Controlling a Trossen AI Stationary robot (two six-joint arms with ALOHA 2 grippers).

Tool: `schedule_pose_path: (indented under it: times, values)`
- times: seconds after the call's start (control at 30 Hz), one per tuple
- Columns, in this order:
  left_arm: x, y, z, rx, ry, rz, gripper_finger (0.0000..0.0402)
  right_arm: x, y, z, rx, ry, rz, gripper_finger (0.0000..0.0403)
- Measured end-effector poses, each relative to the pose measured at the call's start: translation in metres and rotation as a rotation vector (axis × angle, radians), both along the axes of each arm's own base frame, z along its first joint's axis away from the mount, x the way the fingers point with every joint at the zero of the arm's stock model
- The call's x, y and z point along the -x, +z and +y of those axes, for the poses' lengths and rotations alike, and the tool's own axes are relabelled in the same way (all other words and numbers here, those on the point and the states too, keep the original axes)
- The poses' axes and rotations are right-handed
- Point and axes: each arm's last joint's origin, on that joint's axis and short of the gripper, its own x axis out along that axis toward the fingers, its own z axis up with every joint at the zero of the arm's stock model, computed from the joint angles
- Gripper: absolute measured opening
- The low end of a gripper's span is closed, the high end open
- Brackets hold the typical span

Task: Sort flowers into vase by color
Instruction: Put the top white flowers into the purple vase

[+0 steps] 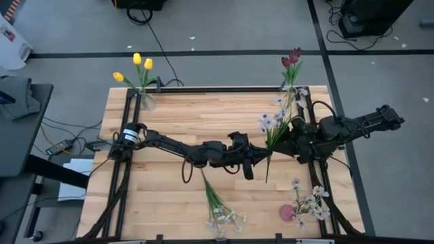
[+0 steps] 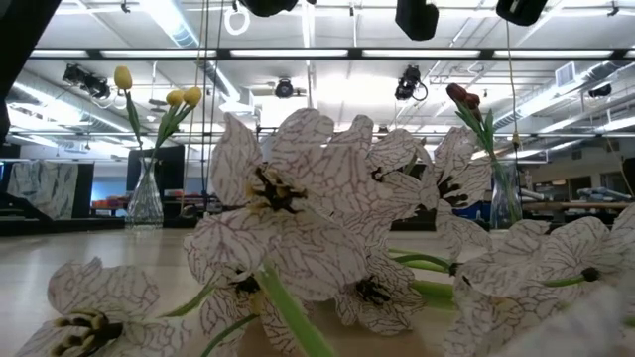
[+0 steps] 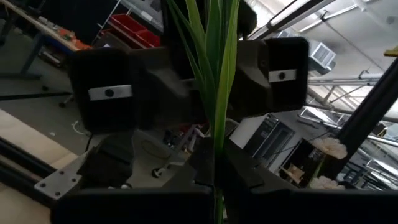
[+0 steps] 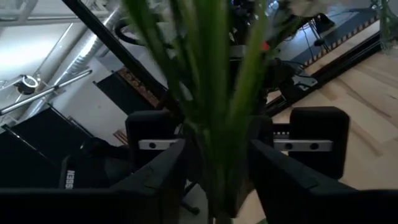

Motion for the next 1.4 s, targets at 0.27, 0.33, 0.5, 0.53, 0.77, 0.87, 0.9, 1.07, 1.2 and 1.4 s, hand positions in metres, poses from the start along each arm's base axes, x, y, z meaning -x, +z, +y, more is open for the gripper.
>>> schedule_pose_path:
  times: [0.27,0.33,0.5,0.53,0.77,0.87,0.9,1.07,1.2,1.4]
  values:
    - [0.0,0.0,0.0,0.002,-0.006,-0.003,0.0016,-0.001,-0.001,0.001,0.002,0.017,0.008,0.0085]
    - [0.0,0.001,-0.001,0.012,-0.048,-0.014,0.0024,0.0,-0.001,0.001,0.006,0.035,0.007,0.0062]
    - [0.0,0.001,-0.001,0.064,-0.127,-0.015,0.0065,0.007,0.0,-0.001,0.026,0.041,0.006,0.0014]
    - [0.0,0.001,0.0,0.067,-0.139,-0.015,0.0076,0.008,0.0,-0.001,0.028,0.041,0.008,0.0011]
    - [-0.004,0.001,0.019,0.152,-0.343,-0.005,0.0164,0.023,0.005,-0.006,0.035,0.026,-0.026,0.0017]
    - [-0.004,0.0,0.031,0.207,-0.562,0.035,0.0193,0.032,0.005,-0.009,0.053,0.011,-0.022,0.0014]
    - [-0.004,0.0,0.035,0.227,-0.63,0.054,0.0199,0.035,0.004,-0.01,0.058,-0.002,-0.018,0.0014]
    - [-0.003,-0.001,0.045,0.274,-0.756,0.096,0.0208,0.05,0.001,-0.015,0.083,-0.033,0.008,0.0013]
    - [-0.005,-0.007,0.051,0.338,-0.792,0.189,0.0208,0.06,-0.001,-0.018,0.092,-0.032,0.017,0.0013]
    - [0.002,-0.029,0.057,0.398,-0.507,0.563,0.0196,0.079,-0.003,-0.023,0.095,-0.029,0.016,0.0012]
